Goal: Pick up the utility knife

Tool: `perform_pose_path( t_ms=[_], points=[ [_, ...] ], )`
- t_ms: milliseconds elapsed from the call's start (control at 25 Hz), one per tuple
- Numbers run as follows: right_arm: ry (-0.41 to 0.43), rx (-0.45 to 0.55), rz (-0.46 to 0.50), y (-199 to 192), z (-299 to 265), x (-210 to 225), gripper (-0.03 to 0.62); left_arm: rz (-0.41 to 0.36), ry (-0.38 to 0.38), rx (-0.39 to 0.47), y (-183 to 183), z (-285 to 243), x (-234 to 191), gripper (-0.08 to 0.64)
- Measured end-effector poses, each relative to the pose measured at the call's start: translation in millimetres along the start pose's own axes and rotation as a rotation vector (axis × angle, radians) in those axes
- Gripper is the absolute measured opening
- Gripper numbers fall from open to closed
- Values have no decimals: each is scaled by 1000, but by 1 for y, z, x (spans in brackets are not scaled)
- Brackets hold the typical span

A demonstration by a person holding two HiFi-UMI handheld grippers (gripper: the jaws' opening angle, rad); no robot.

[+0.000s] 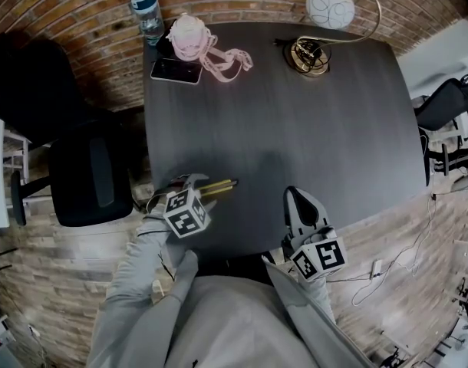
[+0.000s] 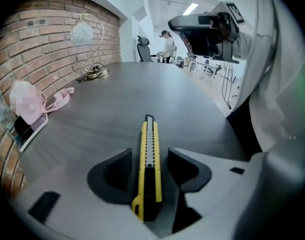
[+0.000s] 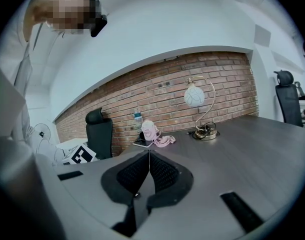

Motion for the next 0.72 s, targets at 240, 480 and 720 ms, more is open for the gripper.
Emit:
perform_pose_path(
  t_ms=[240,480,720],
  points=[
    [7,-10,-3,-2,0,0,18,18,-26,12,-1,0,-2,215],
    [8,-11,-1,-1,0,0,18,24,-15,12,1,0,-3,213],
    [2,-10,-3,-2,0,0,18,22,-8,21,2,-1,-2,135]
  ],
)
Point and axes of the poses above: the fingertips, and each gripper's own axes: z backward along the fingers, x to its right, y out of its top, the point moved 3 cm from there along z, backward along the fingers, and after that the axes turned 3 degrees about x, right-handed, at the moved point
